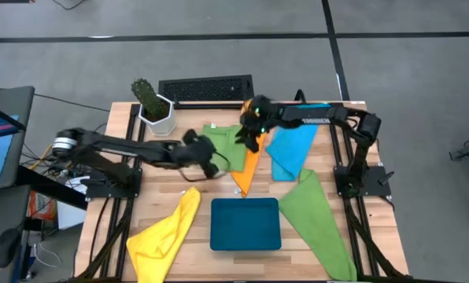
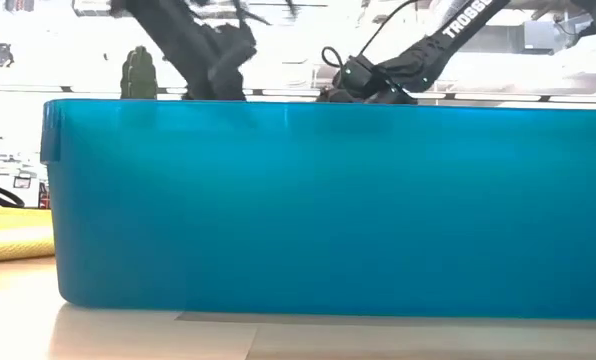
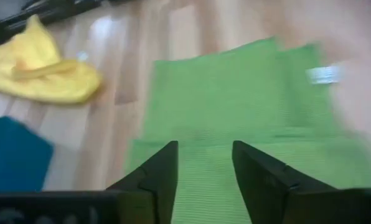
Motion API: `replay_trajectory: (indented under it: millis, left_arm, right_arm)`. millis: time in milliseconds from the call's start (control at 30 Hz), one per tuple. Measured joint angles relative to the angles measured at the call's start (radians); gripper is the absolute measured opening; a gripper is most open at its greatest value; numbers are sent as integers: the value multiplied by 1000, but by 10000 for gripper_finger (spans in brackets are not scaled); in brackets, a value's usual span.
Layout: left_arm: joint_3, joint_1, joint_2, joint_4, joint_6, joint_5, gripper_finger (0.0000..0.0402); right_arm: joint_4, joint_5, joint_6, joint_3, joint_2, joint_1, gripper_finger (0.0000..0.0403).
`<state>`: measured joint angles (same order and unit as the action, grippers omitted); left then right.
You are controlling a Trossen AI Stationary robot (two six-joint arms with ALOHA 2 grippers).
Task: Fold microfiber towels
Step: Fold the top green microfiber towel
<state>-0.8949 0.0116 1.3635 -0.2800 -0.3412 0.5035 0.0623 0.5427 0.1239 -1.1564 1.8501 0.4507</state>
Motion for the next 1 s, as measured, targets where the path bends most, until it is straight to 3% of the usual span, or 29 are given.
replay_trajectory:
  millis: [133, 367, 500, 800, 1000]
  left_arm:
    - [155, 16, -145, 165, -68, 40, 0]
    - [376, 27, -228, 292, -269, 2, 0]
    - [396, 22, -220, 302, -290, 1, 0]
    - [396, 23, -217, 298, -274, 7, 0]
    - [396, 23, -217, 295, -273, 7, 0]
  right_arm:
    - [-118, -40, -45, 33, 1, -82, 142]
    - [-172, -275, 39, 34, 21, -247, 97]
    - [-178, -330, 43, 46, 35, -274, 69]
    - [-460, -368, -46, 227, 35, -272, 20]
    - [-535, -383, -39, 246, 66, -299, 20]
